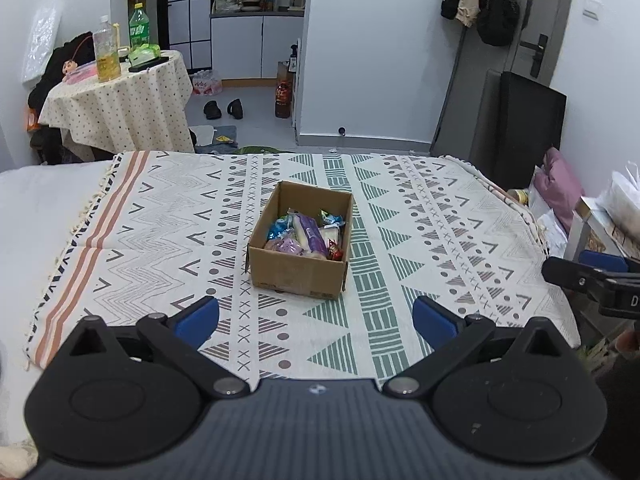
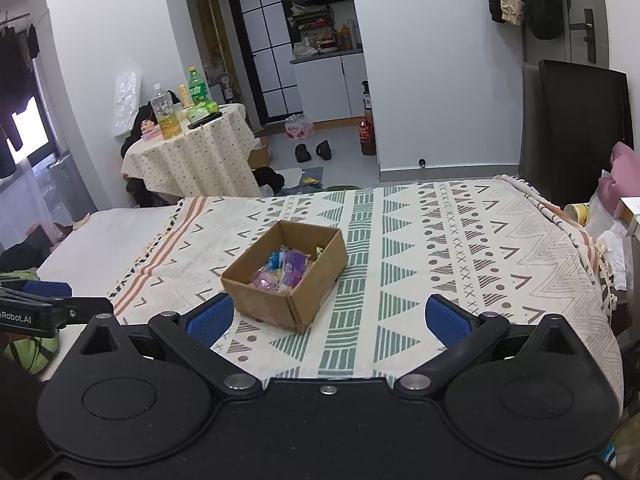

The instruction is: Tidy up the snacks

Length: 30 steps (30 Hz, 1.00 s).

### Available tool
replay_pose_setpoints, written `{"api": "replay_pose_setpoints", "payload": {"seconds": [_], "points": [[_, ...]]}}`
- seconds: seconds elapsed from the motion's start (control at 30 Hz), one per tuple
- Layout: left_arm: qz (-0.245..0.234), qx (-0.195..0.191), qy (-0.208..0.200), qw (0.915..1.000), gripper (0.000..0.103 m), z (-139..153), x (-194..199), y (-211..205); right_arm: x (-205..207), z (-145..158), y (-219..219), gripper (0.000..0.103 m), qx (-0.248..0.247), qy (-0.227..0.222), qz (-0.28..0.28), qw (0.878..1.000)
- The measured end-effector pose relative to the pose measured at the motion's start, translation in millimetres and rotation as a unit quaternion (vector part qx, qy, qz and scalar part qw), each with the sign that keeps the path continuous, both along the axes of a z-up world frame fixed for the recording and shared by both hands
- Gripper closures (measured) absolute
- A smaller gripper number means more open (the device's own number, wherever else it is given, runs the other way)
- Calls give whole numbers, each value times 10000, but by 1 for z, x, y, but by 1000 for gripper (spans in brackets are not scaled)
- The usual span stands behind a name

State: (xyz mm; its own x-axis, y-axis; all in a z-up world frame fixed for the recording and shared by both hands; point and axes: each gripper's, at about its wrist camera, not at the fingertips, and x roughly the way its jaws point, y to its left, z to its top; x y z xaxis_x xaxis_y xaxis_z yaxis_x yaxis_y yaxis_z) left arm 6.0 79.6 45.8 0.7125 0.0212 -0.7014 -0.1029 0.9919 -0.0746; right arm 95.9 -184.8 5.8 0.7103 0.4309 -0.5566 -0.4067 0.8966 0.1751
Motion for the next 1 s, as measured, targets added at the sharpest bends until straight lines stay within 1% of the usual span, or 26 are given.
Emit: {"api": "replay_pose_setpoints", "payload": {"seconds": [0.13,0.23,0.3,0.5,0.73,1.0], "points": [[-98,93,-61,9999,1,4,-7,-7,-7,-2,3,0,-26,44,100,9999],[-132,99,-85,9998,1,4,-11,-12,-10,-3,5,0,-190,22,94,9998],[-182,117,-84,9997,0,3,-13,-16,-13,-5,6,0,-159,20,180,9997],[6,15,-65,10000,0,0,-13,-15,-12,-8,2,0,-42,74,93,9999],[24,48,-109,9999,0,-2,-13,-16,-15,-8,1,0,9,46,89,9999],[14,-58,-91,9999,0,-3,-13,-16,-17,-7,0,0,-1,-1,21,10000]]}}
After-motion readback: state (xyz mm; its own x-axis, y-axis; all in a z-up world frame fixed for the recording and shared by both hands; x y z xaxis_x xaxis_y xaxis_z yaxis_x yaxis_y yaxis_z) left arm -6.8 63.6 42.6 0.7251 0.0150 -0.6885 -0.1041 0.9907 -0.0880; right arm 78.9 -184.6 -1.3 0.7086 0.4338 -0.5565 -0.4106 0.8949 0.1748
